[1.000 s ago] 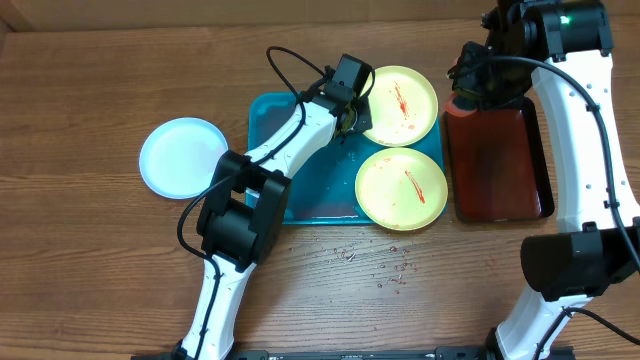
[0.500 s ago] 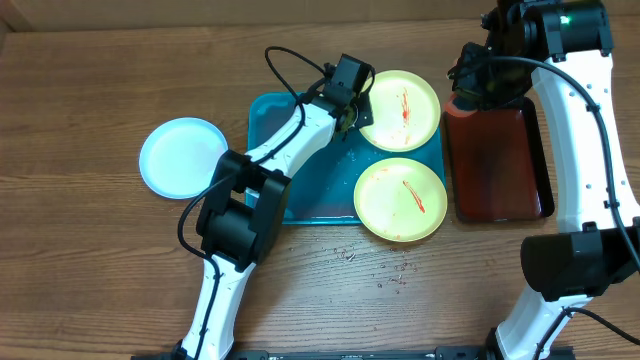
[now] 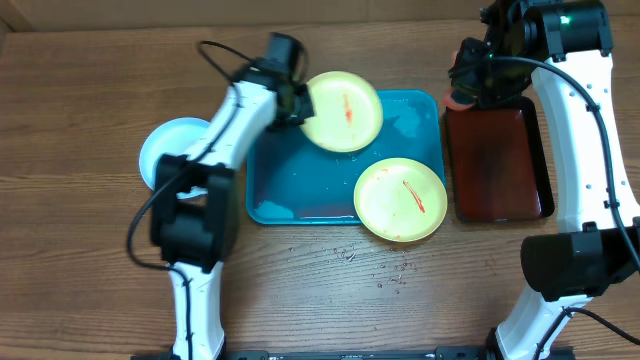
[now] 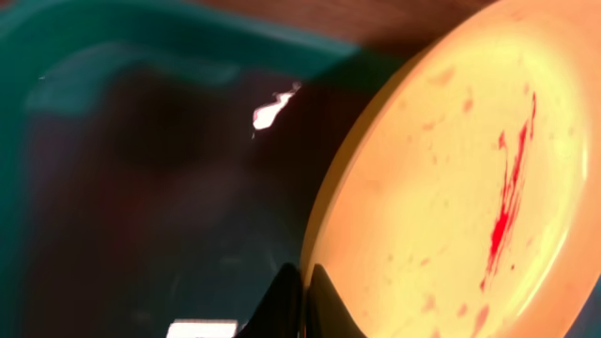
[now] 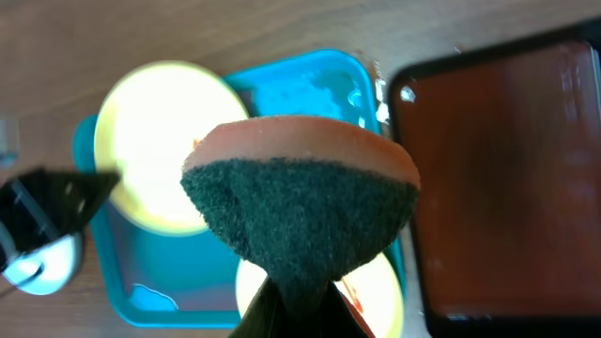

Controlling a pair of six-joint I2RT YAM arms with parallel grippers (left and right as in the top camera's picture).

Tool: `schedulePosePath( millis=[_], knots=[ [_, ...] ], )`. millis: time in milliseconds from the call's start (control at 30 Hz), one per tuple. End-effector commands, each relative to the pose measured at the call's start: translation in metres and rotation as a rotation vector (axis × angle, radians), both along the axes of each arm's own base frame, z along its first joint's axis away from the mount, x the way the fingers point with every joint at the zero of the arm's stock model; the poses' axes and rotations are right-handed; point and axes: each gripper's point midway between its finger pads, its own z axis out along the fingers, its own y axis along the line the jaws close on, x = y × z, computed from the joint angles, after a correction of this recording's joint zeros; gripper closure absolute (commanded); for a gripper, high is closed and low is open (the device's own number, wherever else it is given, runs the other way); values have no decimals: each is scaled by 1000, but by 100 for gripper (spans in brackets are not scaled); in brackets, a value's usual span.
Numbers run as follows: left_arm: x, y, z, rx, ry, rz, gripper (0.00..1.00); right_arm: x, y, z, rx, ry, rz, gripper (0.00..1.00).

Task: Clean dirty plates on tray and stack at the side
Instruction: 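Grip top yellow plate rim with left gripper and drag it left, then lower sponge with right gripper onto the yellow plate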

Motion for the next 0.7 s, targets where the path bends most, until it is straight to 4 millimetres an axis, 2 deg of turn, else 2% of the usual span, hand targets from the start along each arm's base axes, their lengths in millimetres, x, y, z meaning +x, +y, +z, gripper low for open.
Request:
schedulePosePath(
  millis=[0,100,233,467,567,667],
  knots=[
    [-28,1,29,-21,26,-177,96,4,22,0,66,-21,57,96],
    [-51,9,20,19,118,-252,96,6,40,-9,81,-25,95,96],
    [-72,20,7,87,212,-292,96,6,69,-30,86,-9,152,96],
    [-72,44,-22,205,265,-153,96,-4,122,-80,88,67,241,96],
    [-69,46,-34,199,249,-106,96,-7,139,-97,82,92,275,96],
    [-74,47,-49,192,257,-68,96,-9,154,-113,81,114,289,96]
  ],
)
